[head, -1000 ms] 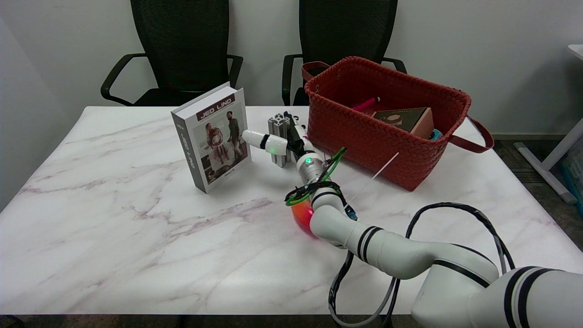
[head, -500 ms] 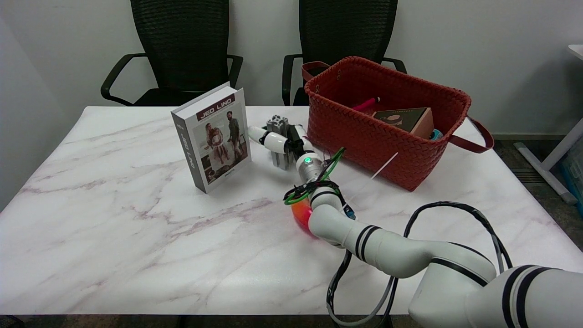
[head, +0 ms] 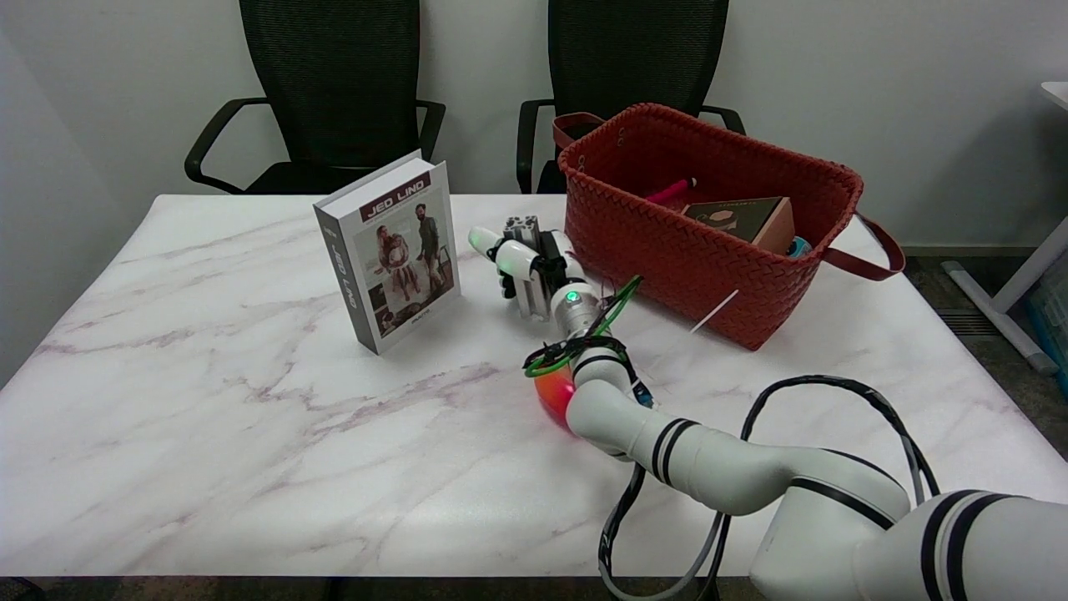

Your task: Pick up the metal rectangular block.

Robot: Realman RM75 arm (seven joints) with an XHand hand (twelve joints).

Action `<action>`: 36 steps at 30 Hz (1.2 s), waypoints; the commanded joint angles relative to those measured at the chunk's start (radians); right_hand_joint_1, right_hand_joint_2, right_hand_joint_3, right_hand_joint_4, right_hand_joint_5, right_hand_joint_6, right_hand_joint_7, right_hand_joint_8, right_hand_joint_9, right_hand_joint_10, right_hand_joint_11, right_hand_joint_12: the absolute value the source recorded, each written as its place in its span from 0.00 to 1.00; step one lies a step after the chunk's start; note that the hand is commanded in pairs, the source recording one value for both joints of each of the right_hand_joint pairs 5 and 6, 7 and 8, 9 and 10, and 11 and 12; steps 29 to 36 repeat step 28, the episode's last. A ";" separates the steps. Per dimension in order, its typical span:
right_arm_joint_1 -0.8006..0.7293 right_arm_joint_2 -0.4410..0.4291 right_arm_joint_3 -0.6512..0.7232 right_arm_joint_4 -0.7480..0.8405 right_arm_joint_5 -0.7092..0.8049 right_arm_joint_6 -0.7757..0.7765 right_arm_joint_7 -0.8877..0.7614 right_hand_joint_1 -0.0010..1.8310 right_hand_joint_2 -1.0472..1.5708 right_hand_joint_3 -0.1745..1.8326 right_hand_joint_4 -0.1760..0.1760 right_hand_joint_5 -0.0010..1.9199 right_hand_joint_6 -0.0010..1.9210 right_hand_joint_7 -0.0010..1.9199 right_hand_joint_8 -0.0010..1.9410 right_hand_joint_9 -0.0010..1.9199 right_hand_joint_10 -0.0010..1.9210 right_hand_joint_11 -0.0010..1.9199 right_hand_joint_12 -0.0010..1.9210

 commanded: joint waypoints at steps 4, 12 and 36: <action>-0.021 0.004 -0.003 0.045 0.008 0.064 0.001 0.43 0.76 0.19 0.50 1.00 1.00 0.96 0.95 0.90 0.90 0.90 0.90; -0.048 0.013 -0.015 0.242 -0.006 0.143 -0.009 0.44 0.75 0.17 0.50 1.00 1.00 0.96 0.95 0.91 0.91 0.93 0.93; -0.033 0.059 0.039 0.498 -0.176 0.223 -0.057 0.46 0.74 0.19 0.50 0.97 0.97 0.96 0.95 0.93 0.93 0.95 0.95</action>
